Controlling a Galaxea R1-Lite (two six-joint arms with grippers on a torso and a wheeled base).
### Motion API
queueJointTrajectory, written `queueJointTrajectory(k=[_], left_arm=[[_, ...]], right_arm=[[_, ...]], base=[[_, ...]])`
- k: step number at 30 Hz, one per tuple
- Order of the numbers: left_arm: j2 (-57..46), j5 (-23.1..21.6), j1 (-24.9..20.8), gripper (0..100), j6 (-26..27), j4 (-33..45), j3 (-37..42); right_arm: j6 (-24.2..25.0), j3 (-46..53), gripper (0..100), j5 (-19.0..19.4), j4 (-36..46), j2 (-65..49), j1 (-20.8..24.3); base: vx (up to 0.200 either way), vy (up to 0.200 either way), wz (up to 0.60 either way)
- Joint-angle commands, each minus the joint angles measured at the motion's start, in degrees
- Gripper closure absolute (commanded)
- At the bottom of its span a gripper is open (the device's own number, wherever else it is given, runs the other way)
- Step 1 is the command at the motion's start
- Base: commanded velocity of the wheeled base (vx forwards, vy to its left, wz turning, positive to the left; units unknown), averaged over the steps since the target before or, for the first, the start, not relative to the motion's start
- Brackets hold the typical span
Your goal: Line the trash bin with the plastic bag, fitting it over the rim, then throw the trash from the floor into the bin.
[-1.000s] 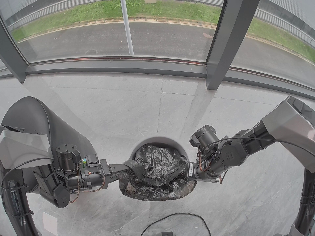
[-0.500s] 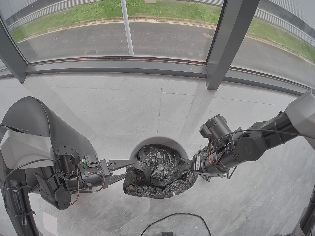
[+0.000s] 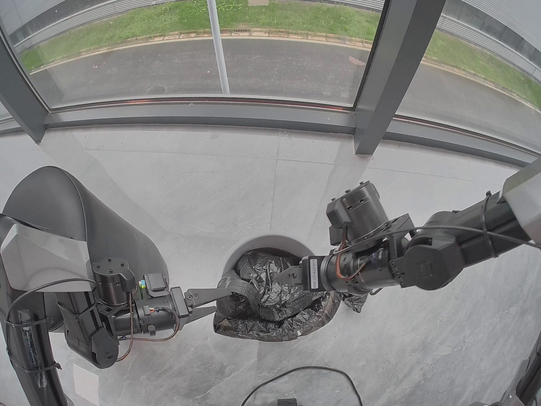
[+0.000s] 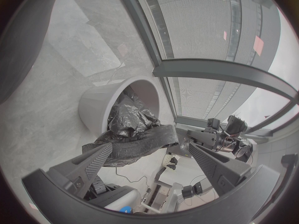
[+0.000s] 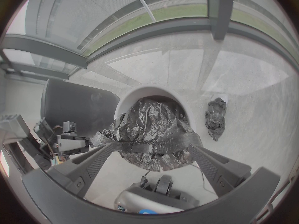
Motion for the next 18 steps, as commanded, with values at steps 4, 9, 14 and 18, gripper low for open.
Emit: queueJointTrajectory(k=[4, 9, 14, 18], left_arm=[[-3.4, 0.1, -0.6, 0, 2.9, -0.1, 3.7], [-5.8, 0.2, -0.6, 0, 3.0, -0.1, 4.7], [-5.4, 1.3, -0.6, 0, 3.4, 0.0, 4.7], [-5.2, 1.4, -0.6, 0, 3.4, 0.0, 4.4]], right_arm=[[-2.9, -0.6, 0, -4.3, -3.3, 6.6, 3.9], [-3.1, -0.3, 0, -4.5, -3.0, 6.6, 3.9], [-2.9, 0.5, 0, -5.3, -2.9, 6.5, 6.6], [-3.1, 0.5, 0, -5.7, -3.1, 6.6, 6.8]], base=[[0.000, 0.000, 0.00], [0.000, 0.000, 0.00], [0.000, 0.000, 0.00], [0.000, 0.000, 0.00]])
